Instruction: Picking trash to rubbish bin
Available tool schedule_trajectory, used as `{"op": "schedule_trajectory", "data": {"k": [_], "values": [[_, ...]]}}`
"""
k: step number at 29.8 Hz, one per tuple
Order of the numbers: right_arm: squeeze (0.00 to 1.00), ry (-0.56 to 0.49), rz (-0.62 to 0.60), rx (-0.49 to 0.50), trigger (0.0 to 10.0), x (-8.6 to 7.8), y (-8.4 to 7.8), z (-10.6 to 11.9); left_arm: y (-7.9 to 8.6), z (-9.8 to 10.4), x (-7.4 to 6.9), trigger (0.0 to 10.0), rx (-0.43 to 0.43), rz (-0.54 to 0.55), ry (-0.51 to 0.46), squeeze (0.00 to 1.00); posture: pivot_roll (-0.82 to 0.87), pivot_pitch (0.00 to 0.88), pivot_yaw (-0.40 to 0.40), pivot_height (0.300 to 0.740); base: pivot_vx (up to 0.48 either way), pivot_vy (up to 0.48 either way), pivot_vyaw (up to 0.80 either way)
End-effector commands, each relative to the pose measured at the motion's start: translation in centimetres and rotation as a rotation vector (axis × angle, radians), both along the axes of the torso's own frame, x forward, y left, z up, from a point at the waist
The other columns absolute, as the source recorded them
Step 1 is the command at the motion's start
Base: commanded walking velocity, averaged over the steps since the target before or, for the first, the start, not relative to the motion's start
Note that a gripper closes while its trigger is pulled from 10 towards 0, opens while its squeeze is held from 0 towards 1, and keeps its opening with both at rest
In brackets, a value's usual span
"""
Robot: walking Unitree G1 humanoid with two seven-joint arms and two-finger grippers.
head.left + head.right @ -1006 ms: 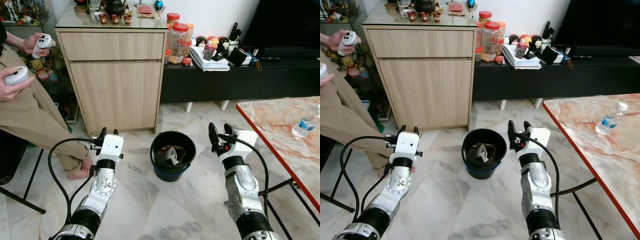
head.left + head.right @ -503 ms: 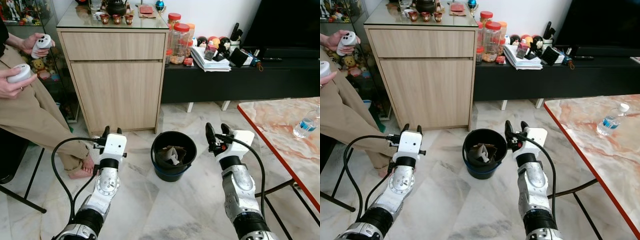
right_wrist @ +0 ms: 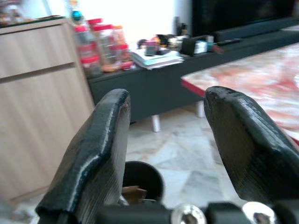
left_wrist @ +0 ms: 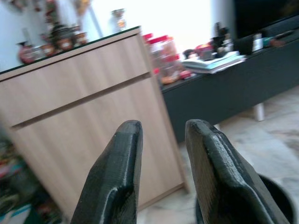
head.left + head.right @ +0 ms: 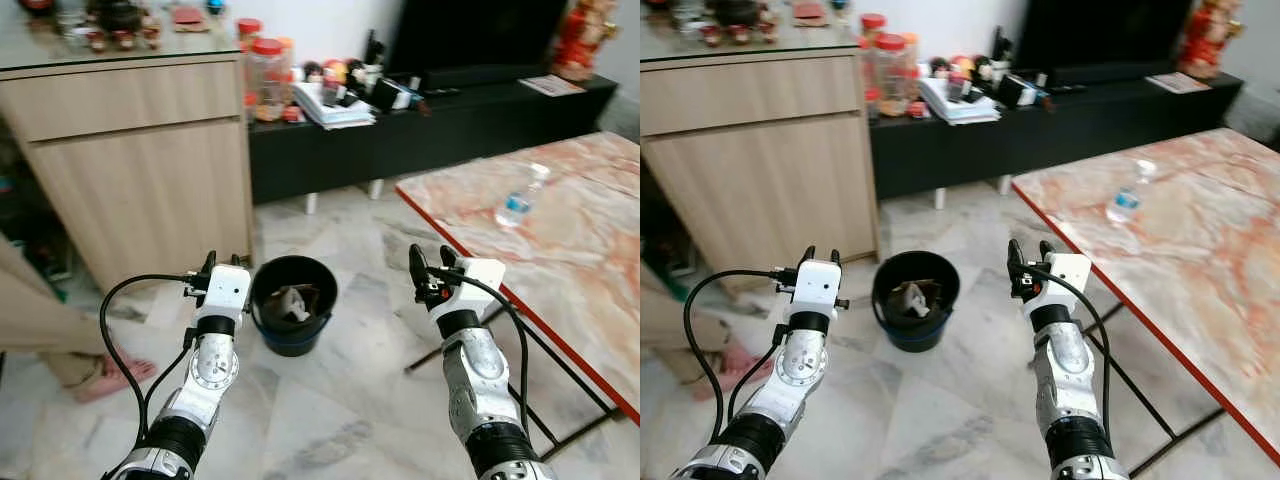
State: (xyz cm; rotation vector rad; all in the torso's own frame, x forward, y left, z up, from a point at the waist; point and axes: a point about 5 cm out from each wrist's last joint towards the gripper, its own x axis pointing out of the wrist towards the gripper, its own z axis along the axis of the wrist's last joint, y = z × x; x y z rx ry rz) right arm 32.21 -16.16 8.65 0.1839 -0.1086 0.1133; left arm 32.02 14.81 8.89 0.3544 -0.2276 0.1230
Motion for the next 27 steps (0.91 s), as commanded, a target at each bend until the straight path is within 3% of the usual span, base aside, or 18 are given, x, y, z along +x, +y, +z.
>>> {"op": "schedule_trajectory", "data": {"k": [1, 20, 27], "values": [[0.00, -0.017, 0.001, 0.004, 10.0, 0.25, 0.08, 0.61, -0.13, 0.66, 0.33, 10.0, -0.008, 0.003, -0.021, 0.00, 0.10, 0.000, -0.118, 0.740, 0.000, 0.000, -0.80], [0.00, -0.010, 0.011, 0.008, 10.0, 0.29, 0.48, 0.55, -0.72, 0.88, 0.52, 10.0, -0.024, -0.007, -0.017, 0.00, 0.10, 0.000, -0.113, 0.740, 0.000, 0.000, -0.80], [0.00, -0.011, 0.012, 0.008, 10.0, 0.26, 0.55, 0.54, -0.78, 0.91, 0.65, 10.0, 0.020, -0.006, -0.008, 0.00, 0.10, 0.000, -0.113, 0.740, 0.000, -0.069, -0.80]]}}
